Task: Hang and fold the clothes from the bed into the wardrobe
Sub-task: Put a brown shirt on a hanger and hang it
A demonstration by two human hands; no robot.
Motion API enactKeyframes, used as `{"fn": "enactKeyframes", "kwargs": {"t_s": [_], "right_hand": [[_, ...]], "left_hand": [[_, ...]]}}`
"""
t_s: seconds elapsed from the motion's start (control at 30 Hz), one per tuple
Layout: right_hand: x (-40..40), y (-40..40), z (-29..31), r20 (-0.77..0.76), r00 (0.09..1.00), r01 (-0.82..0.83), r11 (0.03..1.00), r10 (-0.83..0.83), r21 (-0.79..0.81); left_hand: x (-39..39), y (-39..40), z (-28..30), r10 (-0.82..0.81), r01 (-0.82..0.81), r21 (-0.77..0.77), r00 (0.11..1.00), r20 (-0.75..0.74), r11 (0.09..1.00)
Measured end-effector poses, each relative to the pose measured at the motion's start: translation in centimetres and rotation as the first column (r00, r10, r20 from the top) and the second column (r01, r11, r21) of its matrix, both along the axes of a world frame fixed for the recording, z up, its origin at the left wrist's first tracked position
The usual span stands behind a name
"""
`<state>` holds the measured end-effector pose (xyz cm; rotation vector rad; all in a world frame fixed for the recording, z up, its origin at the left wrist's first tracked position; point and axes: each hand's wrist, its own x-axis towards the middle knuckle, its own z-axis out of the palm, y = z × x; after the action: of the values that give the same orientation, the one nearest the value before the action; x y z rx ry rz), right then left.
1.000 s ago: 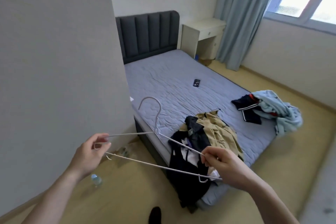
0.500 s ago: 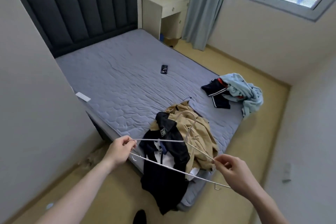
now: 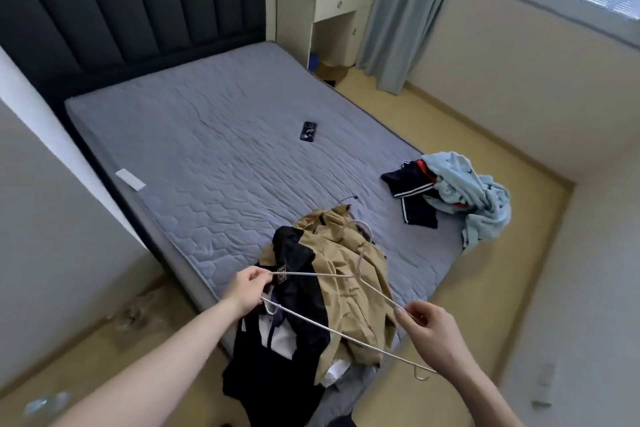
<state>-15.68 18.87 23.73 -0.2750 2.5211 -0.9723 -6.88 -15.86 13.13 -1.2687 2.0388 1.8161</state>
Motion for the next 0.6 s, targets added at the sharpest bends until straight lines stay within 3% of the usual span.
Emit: {"fn": "enactKeyframes", "kwargs": {"t_s": [0.1, 0.17, 0.33, 0.6], "right_hand": [[-5.8, -0.1, -1.1, 0.01, 0.999, -0.047, 0.999, 0.047, -0.023], [-9.4, 0.1, -2.4, 0.046, 0.996, -0.077, 0.996, 0.078, -0.037], [-17.1, 0.6, -6.3, 0.096, 0.985, -0.145, 0.989, 0.145, -0.006], [-23.1, 2.0, -14.2, 0.164, 0.979, -0.147, 0.98, 0.124, 0.134]], "left_hand": [[-1.6, 0.8, -2.3, 0.138, -0.135, -0.029, 0.983, 0.118, 0.99], [-1.9, 1.8, -3.6, 0.145, -0.129, -0.08, 0.959, 0.245, 0.988], [-2.1, 5.7, -7.8, -0.052, 0.132, -0.132, 0.874, 0.483, 0.982], [-5.5, 12.4, -16.0, -0.2, 0.228, 0.018, 0.808, 0.554, 0.973]]}}
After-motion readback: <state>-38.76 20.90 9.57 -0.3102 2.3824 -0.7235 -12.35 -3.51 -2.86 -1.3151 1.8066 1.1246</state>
